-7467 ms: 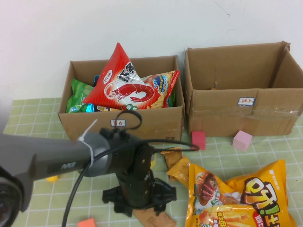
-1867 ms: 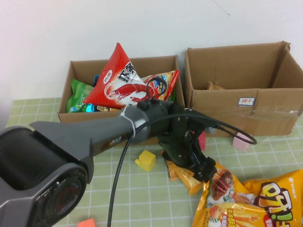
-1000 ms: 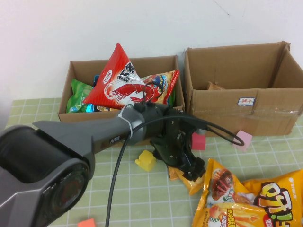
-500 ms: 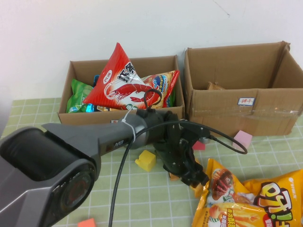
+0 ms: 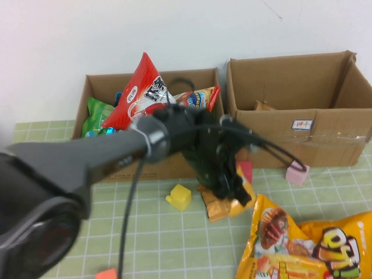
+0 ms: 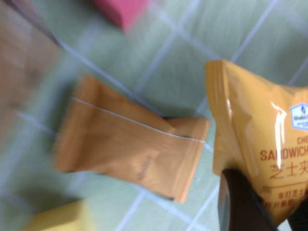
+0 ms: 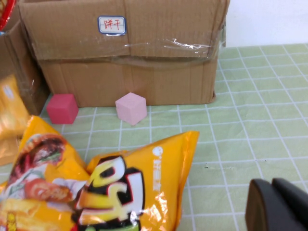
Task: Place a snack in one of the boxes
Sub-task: Place the biscuit in the biscuit box
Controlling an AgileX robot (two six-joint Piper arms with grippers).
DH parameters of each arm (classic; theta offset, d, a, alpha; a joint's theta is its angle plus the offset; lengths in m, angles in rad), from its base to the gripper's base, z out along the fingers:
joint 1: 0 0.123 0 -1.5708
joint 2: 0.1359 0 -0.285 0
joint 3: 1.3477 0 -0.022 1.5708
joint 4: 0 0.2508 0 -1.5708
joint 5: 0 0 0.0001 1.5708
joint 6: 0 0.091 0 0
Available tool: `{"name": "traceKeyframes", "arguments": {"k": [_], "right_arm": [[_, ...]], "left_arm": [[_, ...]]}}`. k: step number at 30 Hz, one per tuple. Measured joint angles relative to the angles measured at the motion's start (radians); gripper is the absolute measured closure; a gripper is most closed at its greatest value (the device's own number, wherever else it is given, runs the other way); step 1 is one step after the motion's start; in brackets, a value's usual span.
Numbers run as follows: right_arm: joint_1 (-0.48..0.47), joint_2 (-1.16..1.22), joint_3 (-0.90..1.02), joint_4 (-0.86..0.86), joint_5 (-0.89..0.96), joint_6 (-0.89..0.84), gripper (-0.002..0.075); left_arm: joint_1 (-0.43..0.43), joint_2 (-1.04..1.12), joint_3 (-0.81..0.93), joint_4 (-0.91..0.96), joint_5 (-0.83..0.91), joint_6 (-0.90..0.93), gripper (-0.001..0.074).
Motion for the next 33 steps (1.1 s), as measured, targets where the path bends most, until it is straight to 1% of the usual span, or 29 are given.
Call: {"name": "traceKeyframes", "arguments": {"k": [5, 9, 14, 18, 20, 23, 28, 32, 33], "right_arm": [[0.0, 0.0, 0.0, 0.0, 0.0, 0.0, 0.0728], [0.0, 0.0, 0.0, 0.0, 0.0, 0.0, 0.0728], [0.0, 0.0, 0.0, 0.0, 0.0, 0.0, 0.0728], [0.0, 0.0, 0.0, 0.0, 0.0, 0.0, 0.0728], [0.0, 0.0, 0.0, 0.0, 0.0, 0.0, 0.0728], [0.0, 0.0, 0.0, 0.0, 0.0, 0.0, 0.0728], [0.0, 0.0, 0.0, 0.0, 0.0, 0.0, 0.0728], [0.0, 0.0, 0.0, 0.0, 0.0, 0.0, 0.0728], [0.0, 0.0, 0.0, 0.0, 0.0, 0.0, 0.0728]], "left_arm": [[0.0, -0.147, 0.0, 0.032, 0.01, 0.002, 0.0552], [0.0, -0.232, 0.0, 0.018, -0.07, 0.002, 0.0553], [0.0, -0.271, 0.0, -0.047, -0.302, 0.002, 0.0559], [0.0, -0.239, 0.0, -0.098, -0.52, 0.002, 0.0561], [0.0, -0.205, -0.023, -0.105, -0.573, 0.002, 0.0561], [0.0, -0.126, -0.105, -0.109, -0.588, 0.002, 0.0562], [0.004, 0.048, -0.308, -0.105, -0.57, 0.002, 0.0563], [0.029, 0.173, -0.462, -0.103, -0.478, -0.001, 0.0568], [0.037, 0.198, -0.495, -0.103, -0.442, -0.011, 0.0559]]}}
